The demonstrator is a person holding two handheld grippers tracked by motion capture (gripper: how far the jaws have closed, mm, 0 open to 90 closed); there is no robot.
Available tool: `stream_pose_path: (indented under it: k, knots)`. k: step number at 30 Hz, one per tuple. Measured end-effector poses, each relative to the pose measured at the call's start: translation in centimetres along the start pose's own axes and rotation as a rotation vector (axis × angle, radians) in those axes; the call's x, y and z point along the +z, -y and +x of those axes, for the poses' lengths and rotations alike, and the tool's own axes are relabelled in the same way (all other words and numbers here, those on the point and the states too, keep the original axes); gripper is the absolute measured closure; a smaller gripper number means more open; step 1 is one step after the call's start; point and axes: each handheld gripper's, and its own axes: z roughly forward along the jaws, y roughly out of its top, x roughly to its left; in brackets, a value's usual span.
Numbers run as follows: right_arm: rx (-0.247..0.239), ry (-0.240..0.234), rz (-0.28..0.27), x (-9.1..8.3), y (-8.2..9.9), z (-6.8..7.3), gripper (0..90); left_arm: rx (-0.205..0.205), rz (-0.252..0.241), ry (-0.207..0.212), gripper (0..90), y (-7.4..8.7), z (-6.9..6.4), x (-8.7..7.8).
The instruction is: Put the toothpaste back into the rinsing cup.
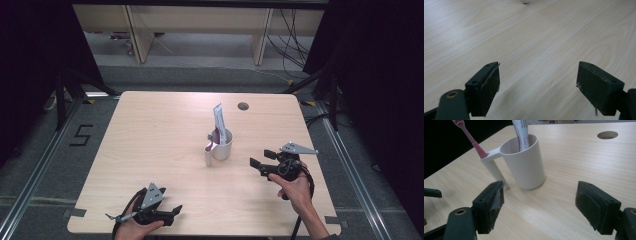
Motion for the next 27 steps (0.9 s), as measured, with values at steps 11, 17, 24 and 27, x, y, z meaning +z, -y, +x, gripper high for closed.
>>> stream_pose_path:
  k: [11,17,24,27]
  knots:
    - [-0.016,-0.006,0.036,0.0,0.8,0.4,23.4,-0.004,0.000,-0.006,18.5,0.2,0.1,0.0]
    - [0.000,-0.010,0.049,-0.4,1.6,1.1,23.4,-0.010,-0.003,-0.010,18.5,0.6,0.2,-0.2]
    - [-0.017,0.001,0.063,-1.2,2.7,1.3,23.2,-0.010,-0.009,-0.021,18.5,0.5,0.2,-0.6]
    - [-0.027,-0.007,0.069,-1.6,3.1,1.4,23.1,-0.010,-0.010,-0.020,18.5,0.5,0.3,-0.4]
